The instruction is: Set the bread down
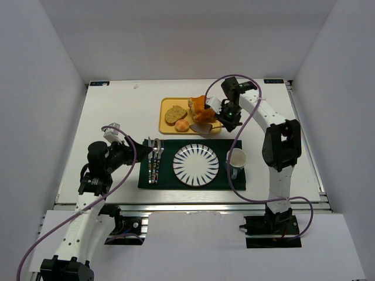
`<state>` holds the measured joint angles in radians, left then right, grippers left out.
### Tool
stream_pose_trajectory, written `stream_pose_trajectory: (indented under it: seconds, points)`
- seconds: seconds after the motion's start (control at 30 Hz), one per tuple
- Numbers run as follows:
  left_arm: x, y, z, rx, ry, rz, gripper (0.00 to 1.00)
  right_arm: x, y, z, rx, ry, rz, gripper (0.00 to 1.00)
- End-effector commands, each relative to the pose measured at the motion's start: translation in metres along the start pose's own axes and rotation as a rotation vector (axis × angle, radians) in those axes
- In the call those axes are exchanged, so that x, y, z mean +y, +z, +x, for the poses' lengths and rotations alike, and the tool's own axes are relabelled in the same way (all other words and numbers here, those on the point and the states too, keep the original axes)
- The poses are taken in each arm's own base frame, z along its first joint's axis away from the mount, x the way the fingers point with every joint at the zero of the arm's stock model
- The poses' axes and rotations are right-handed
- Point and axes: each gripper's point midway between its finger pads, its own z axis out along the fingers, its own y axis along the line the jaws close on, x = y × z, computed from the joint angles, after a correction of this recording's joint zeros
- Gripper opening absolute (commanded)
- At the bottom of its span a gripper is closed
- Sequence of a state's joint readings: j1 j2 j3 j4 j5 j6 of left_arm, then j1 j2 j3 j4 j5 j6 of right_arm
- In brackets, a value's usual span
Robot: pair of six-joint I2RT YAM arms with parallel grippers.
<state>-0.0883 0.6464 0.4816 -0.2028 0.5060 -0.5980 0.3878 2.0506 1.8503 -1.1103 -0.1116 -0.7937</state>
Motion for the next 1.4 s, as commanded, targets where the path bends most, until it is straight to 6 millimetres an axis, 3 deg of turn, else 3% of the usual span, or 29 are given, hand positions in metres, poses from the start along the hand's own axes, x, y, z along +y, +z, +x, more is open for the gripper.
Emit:
stream_pose_trajectory:
  seconds: [0.0, 0.43, 0.67, 0.97, 1.37]
  points:
    - [-0.012, -0.003, -0.013, -0.022, 0.039, 0.025, 0.68, -0.007, -0.001, -0.021, -0.05, -0.035, 0.019, 0.0]
    - [-0.013, -0.005, -0.014, -0.024, 0.025, 0.013, 0.68, -0.013, 0.016, -0.042, -0.089, -0.13, 0.023, 0.0]
    - [-0.014, -0.004, -0.017, -0.019, 0.027, 0.01, 0.68, -0.019, 0.008, -0.05, -0.155, -0.22, 0.088, 0.0]
    - [-0.017, -0.003, -0.02, -0.019, 0.024, 0.015, 0.68, -0.023, 0.013, -0.049, -0.161, -0.308, 0.116, 0.0]
    - [-0.018, -0.004, -0.021, -0.026, 0.014, 0.019, 0.68, -0.033, 0.004, -0.051, -0.17, -0.381, 0.201, 0.0]
